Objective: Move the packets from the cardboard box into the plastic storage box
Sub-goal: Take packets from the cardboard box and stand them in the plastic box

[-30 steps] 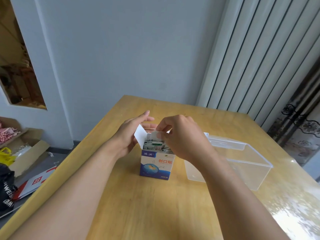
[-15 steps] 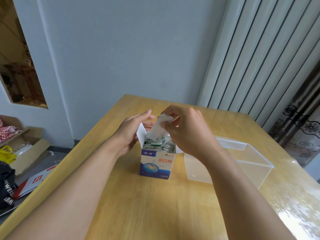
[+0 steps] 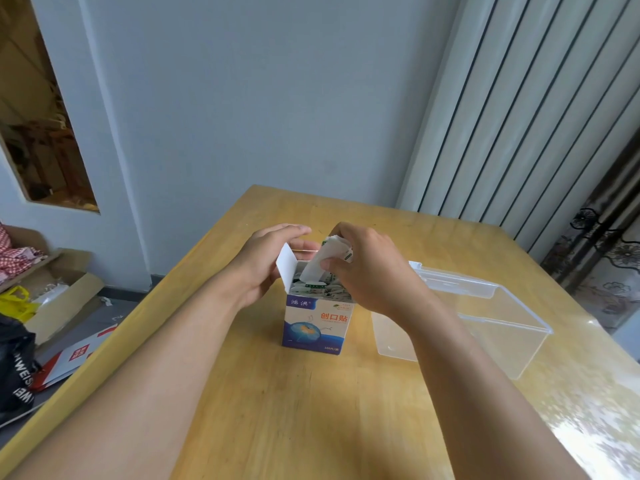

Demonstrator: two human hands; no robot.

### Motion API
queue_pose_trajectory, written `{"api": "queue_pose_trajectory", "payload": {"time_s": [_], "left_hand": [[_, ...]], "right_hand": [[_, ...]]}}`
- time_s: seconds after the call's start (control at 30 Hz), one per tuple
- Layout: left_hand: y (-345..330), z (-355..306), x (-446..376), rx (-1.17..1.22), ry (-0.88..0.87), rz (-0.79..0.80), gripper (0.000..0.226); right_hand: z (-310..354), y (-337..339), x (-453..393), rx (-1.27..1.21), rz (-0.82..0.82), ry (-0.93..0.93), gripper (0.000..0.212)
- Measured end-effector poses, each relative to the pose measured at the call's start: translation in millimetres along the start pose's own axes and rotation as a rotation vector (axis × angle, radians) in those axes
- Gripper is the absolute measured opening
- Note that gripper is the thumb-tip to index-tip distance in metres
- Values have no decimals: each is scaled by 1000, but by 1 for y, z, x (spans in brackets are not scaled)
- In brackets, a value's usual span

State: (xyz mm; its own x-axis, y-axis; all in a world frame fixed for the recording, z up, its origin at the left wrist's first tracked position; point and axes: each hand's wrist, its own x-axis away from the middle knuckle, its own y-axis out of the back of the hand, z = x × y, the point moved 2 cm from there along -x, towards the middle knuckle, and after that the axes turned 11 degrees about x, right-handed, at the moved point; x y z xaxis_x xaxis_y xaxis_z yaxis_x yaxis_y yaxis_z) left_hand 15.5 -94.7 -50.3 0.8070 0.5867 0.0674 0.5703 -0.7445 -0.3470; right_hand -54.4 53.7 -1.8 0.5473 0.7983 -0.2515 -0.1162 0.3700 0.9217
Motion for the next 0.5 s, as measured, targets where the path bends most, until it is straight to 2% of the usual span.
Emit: {"api": "queue_pose_trajectory", "payload": {"time_s": [0.13, 0.23, 0.3, 0.37, 0.43, 0.5], "left_hand": [[0, 0, 0, -19, -3, -5, 33], [3, 0, 1, -62, 3, -6, 35], [6, -3, 1, -108, -44, -67, 40], [8, -15, 2, -117, -250, -207, 40], [0, -35, 14, -99, -548, -314, 33], [-26, -49, 35, -62, -736, -195, 38]], "right_hand": [[0, 0, -1, -22, -31, 36, 15], [-4, 9, 0, -109, -140, 32, 24], [-10, 26, 4, -215, -229, 30, 32], [-19, 44, 11, -367, -312, 37, 40], [-32, 60, 19, -585, -372, -23, 33], [-44, 75, 27, -961, -358, -128, 23]]}}
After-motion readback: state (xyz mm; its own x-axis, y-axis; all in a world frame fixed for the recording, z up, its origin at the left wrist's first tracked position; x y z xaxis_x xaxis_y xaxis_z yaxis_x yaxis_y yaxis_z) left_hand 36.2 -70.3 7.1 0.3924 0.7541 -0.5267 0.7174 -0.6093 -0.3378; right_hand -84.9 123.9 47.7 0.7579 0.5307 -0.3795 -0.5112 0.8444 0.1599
